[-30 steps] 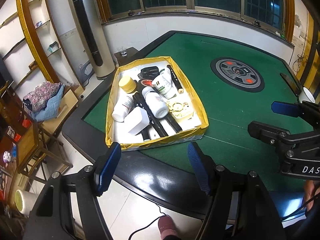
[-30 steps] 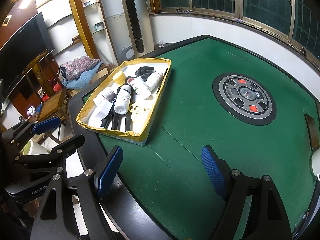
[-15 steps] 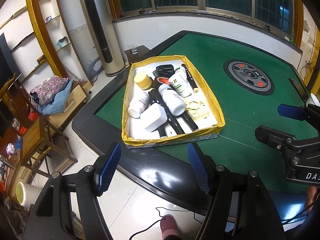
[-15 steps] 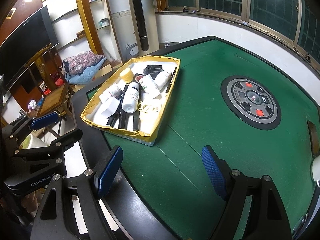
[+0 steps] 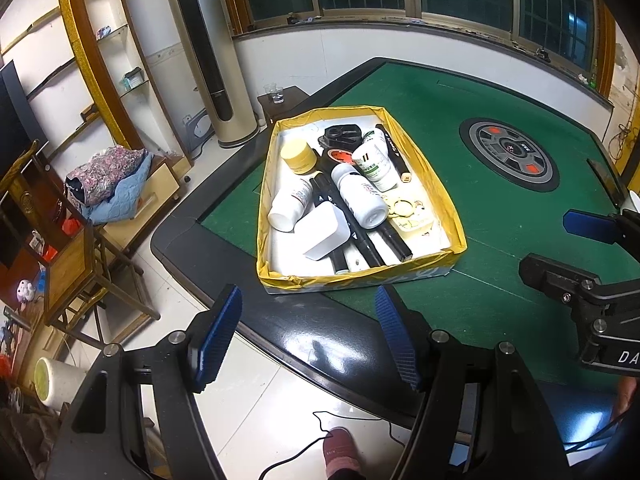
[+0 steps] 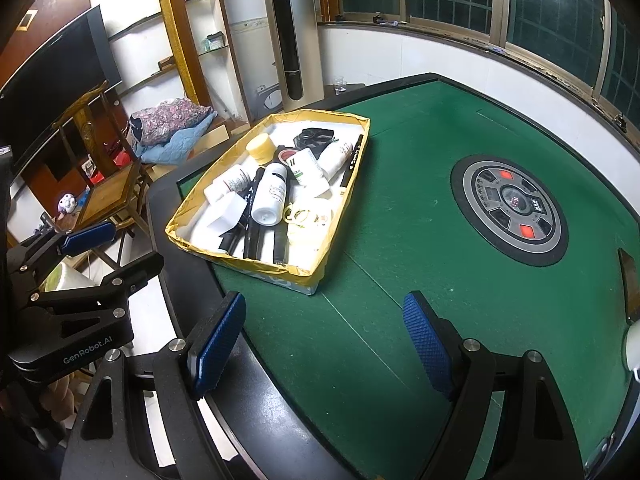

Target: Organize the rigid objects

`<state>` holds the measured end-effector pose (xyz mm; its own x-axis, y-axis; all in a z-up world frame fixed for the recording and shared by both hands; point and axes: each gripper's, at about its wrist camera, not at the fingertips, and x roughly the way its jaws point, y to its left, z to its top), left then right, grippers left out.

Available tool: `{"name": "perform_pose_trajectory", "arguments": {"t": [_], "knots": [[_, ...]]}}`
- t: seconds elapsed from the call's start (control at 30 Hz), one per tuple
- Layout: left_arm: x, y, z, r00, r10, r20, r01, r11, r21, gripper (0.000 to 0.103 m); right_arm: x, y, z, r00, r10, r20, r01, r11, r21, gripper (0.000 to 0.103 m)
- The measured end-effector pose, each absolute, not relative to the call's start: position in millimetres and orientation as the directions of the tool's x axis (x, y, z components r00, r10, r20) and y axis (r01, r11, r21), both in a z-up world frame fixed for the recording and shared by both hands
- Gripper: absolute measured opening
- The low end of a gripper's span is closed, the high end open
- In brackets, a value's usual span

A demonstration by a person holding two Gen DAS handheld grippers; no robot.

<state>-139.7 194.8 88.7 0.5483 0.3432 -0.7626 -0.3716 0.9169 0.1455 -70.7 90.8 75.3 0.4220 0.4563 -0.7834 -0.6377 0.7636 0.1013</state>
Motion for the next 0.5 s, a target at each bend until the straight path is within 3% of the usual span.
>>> {"name": "perform_pose_trajectory", "arguments": {"t": [0.5], "knots": [[-134.1,201.6,87.0,0.534,0.351,-0.769,-0.390,0.910,0.144,0.069,-64.6,91.8,73.6,0.418,0.455,-0.786,-0.637,0.764,0.103,0.077]]}}
